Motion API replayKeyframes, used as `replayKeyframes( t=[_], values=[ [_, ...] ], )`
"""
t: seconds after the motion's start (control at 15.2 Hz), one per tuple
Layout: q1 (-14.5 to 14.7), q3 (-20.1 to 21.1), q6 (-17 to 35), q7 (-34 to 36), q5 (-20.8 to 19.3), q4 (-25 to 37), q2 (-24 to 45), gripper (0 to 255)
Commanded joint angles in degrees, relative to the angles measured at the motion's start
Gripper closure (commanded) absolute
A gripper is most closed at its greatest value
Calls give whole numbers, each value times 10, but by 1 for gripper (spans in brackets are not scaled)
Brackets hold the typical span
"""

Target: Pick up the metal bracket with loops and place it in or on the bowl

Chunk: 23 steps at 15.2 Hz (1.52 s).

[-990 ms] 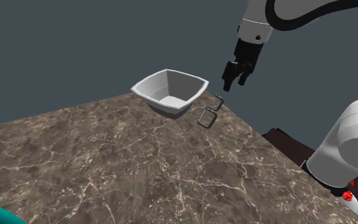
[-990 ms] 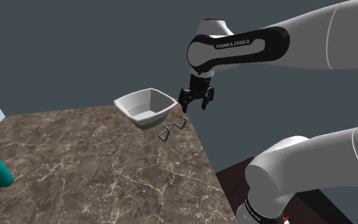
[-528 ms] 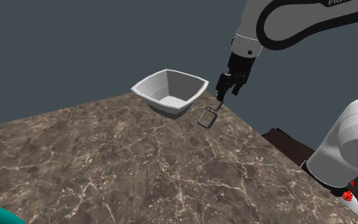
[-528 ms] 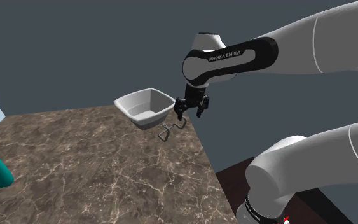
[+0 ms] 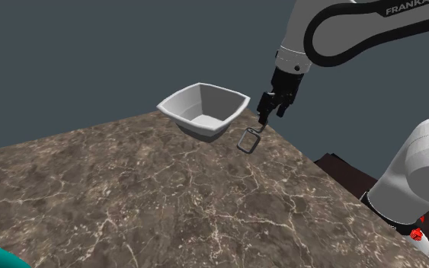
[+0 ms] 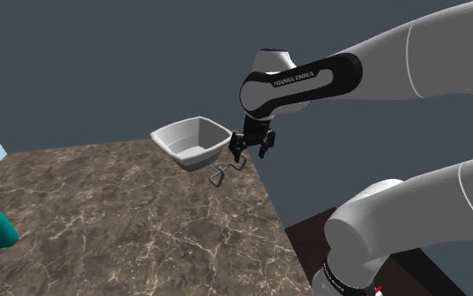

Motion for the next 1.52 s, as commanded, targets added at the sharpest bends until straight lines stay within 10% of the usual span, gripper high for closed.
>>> replayKeyframes(
  t=[0.0,0.07,1.45],
  values=[
    [0,0,0,0,0,0,0,0],
    [0,0,0,0,0,0,0,255],
    [-4,-6,-99,11,-10,80,-20,255]
  ],
)
